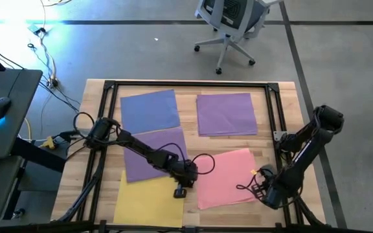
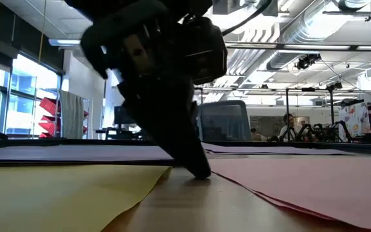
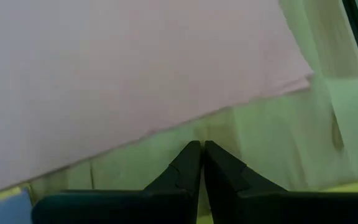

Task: Organize paper
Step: Adjust the pink papers

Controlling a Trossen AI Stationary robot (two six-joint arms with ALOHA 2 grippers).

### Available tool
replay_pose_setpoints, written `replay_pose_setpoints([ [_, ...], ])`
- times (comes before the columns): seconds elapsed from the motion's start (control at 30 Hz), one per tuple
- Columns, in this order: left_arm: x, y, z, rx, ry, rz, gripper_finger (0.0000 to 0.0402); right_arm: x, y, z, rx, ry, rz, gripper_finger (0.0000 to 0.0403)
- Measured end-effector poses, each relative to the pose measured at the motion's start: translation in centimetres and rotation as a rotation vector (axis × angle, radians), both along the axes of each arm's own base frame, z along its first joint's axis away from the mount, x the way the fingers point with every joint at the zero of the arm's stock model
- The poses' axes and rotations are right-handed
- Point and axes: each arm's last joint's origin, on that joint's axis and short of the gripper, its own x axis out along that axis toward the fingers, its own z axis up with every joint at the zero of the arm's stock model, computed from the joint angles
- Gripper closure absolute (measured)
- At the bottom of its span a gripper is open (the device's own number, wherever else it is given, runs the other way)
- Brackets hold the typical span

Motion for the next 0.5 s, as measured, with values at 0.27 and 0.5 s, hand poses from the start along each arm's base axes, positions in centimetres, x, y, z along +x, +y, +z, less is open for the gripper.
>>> replay_pose_setpoints([
  [0.27,0.1,0.2,-0.1,0.010,-0.010,0.016,0.0401,2.0,0.9,-1.8,0.058,-0.047,0.074,0.0403],
  [0.5,0.1,0.2,-0.2,0.010,0.000,0.026,0.0401,2.6,1.3,-1.7,0.138,-0.077,0.188,0.0403],
])
